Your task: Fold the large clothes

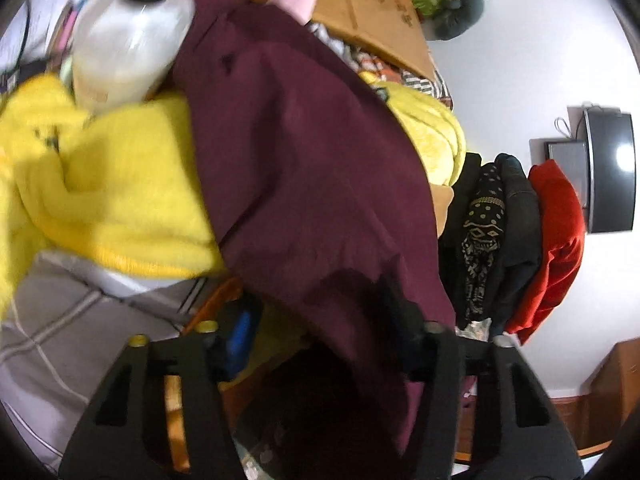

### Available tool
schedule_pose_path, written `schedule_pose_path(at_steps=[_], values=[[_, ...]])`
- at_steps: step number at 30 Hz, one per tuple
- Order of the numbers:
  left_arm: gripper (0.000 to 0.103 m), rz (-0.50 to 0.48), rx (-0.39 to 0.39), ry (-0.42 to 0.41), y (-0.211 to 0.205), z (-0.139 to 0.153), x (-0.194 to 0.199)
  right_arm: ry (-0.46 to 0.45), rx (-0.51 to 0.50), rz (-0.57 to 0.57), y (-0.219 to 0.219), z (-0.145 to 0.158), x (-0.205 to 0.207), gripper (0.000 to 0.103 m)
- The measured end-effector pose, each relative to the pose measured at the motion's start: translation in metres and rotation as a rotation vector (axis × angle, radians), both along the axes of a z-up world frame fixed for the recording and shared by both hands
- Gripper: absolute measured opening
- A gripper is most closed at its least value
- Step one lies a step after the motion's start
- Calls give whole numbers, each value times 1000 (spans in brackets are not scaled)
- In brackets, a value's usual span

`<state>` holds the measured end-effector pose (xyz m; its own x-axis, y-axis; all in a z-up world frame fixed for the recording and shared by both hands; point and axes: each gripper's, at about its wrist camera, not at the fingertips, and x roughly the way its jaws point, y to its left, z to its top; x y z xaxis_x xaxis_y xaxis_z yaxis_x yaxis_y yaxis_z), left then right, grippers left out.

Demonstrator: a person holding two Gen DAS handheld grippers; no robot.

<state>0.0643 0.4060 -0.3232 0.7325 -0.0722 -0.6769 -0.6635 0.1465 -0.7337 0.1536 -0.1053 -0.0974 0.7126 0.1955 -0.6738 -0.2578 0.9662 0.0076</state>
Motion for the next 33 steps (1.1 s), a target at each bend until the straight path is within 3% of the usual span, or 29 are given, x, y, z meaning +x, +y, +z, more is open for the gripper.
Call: schedule_pose_path(at_steps=[1,3,5,9,15,19,23,27,33], values=[[41,-8,55,23,-2,10,5,-1,0,0,0,0,0,101],[18,-32,183,66,-5,31,15,-3,1,0,-1,1,0,101],[9,-87,363,115,-18,61,28,-9,2,-1,-1,1,-1,101],[6,-179,658,118,-57,125,54,-24,7,-2,-7,5,-4,101],[4,-301,804,-60,-118,194,77,-48,18,-3,-17,10,-10,101],[4,-424,839,-133,-167,211,94,-57,27,-2,-25,10,-14,101],[4,-582,889,-126,-226,202,111,-59,39,4,-33,10,-17,101],[4,-779,832,-80,-280,168,132,-66,41,13,-38,8,-21,101],[5,-958,715,14,-338,117,137,-63,47,17,-43,5,-25,101]])
